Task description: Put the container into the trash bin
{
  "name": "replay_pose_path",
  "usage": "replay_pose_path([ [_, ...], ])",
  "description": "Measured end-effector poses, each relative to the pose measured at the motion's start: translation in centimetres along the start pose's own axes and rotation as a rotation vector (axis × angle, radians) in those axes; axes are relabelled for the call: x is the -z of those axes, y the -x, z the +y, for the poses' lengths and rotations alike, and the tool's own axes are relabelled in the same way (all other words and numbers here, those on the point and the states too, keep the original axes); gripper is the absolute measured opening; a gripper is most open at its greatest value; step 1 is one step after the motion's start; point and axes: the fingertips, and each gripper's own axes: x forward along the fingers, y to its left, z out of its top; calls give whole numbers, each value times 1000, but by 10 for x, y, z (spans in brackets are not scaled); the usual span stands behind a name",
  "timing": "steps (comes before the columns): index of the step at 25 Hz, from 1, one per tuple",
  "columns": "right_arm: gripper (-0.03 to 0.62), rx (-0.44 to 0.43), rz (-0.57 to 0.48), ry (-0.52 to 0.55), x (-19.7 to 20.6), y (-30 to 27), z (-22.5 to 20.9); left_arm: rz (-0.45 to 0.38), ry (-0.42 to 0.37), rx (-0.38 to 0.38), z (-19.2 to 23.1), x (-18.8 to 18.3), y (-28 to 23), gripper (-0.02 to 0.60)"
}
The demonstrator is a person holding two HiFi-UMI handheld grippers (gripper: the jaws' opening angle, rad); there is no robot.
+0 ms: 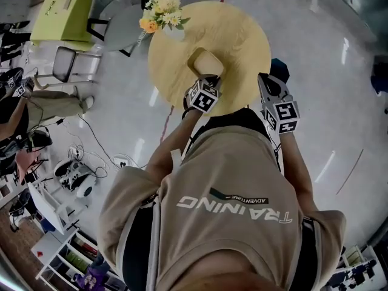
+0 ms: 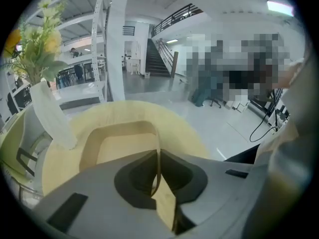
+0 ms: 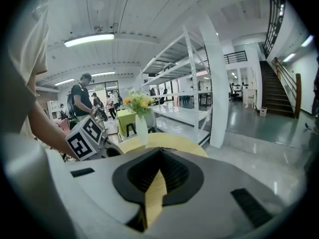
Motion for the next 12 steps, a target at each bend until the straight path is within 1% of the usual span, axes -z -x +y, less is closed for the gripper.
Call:
replay_pose_path([
  [4,3,16,19,-4,12,10,1,-33,-3,22,-14,-7,0,23],
  [9,3,31,37,-16,26,25,-1,-34,4,44,-28,-3,-1,23],
  [12,3,63,9,-26,23,37,-15,-22,-1,48,-38,-3,-4,23],
])
